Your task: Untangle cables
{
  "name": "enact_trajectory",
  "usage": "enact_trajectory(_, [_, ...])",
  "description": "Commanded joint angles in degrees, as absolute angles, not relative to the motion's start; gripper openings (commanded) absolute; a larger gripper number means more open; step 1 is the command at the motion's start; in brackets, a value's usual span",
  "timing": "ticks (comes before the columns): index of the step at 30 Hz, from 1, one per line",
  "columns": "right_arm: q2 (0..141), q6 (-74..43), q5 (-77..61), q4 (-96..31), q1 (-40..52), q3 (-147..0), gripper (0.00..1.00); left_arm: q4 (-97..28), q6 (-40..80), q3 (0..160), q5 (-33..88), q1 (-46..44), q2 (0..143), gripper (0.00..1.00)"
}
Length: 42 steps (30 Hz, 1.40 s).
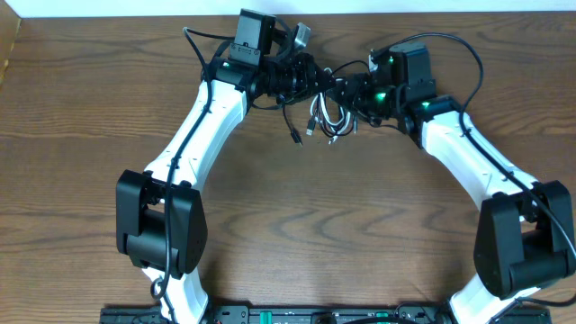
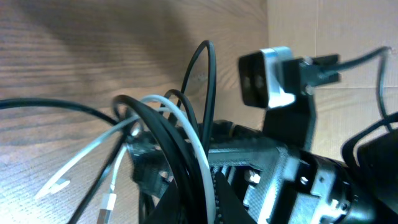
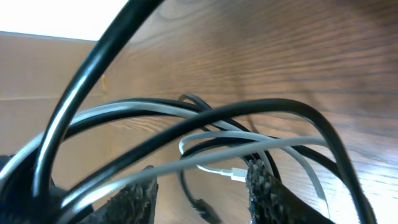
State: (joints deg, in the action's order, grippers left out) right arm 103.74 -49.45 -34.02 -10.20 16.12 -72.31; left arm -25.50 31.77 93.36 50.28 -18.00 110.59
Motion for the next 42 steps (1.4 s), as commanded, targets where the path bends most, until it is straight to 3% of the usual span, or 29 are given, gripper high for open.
enact_trajectory(1, [105.03, -56.99, -34.81, -7.64, 16.82, -73.06, 0.45, -24.91, 32.29, 94.0, 51.42, -17.69, 109.91, 0.08])
enact_trajectory(11, [110.96, -63.86, -37.21, 0.36, 17.34, -73.06, 0.4, -24.49, 33.85, 94.0, 51.53, -17.76, 109.91, 0.08])
enact_trajectory(22, [114.78, -64.42, -36.56, 4.25, 17.34, -73.06, 0.27, -22.76, 36.77, 94.0, 53.58, -17.8, 109.91, 0.08])
enact_trajectory(28, [114.76, -59.27, -35.99, 4.21, 16.78, -73.06, 0.13, -22.98, 34.87, 94.0, 54.22, -17.8, 109.91, 0.08])
enact_trajectory(32, [114.76, -53.08, -37.08, 3.73, 14.98, -73.06, 0.12, -24.43, 28.62, 94.0, 54.15, -17.74, 109.91, 0.08])
enact_trajectory(36, [114.76, -45.69, -37.6, -0.32, 12.08, -73.06, 0.19, -27.27, 21.85, 94.0, 55.88, -17.02, 109.91, 0.08])
enact_trajectory(39, [114.76, -41.12, -36.29, -4.78, 9.87, -73.06, 0.48, -27.81, 16.78, 94.0, 61.76, -15.75, 109.84, 0.08])
enact_trajectory(42, [114.76, -37.58, -34.65, -8.51, 8.05, -73.06, 0.66, -27.79, 15.88, 94.0, 65.21, -13.61, 109.56, 0.07])
